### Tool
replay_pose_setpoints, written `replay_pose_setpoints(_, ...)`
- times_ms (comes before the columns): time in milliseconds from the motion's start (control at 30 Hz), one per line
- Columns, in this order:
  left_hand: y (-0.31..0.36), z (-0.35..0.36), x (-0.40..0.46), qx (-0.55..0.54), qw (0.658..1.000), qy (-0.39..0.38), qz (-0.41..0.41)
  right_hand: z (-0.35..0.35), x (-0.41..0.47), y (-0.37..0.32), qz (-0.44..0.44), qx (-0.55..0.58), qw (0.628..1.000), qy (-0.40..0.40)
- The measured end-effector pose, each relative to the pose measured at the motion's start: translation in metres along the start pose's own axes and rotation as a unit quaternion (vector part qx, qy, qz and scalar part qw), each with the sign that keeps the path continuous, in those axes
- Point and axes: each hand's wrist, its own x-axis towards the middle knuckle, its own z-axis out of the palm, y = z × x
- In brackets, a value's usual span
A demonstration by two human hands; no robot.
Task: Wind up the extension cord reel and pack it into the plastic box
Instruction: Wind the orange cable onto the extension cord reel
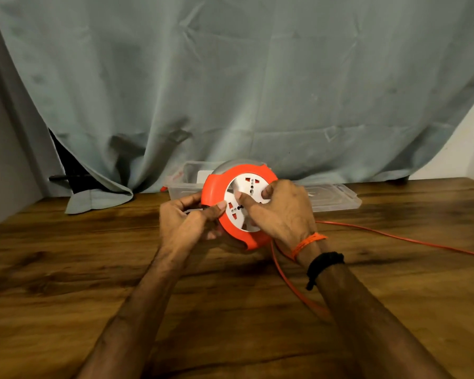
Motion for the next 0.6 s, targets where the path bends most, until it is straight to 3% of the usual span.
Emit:
replay_pose_setpoints(100, 0.000, -0.002, 0.002, 0.001, 1.000, 0.003, 0.000, -0.004, 0.003, 0.004, -0.104, -0.129, 0.985, 0.052)
replay_pose_setpoints(267, -0.001, -0.003, 0.002, 0.003, 1.000, 0.002, -0.007, -0.017, 0.003, 0.005, -0.215, -0.210, 0.953, -0.019)
replay_pose_setpoints(600, 0.001, -0.005, 0.002, 0.011, 1.000, -0.006, -0.008, -0.010, 0.007, 0.013, -0.278, -0.275, 0.917, -0.075)
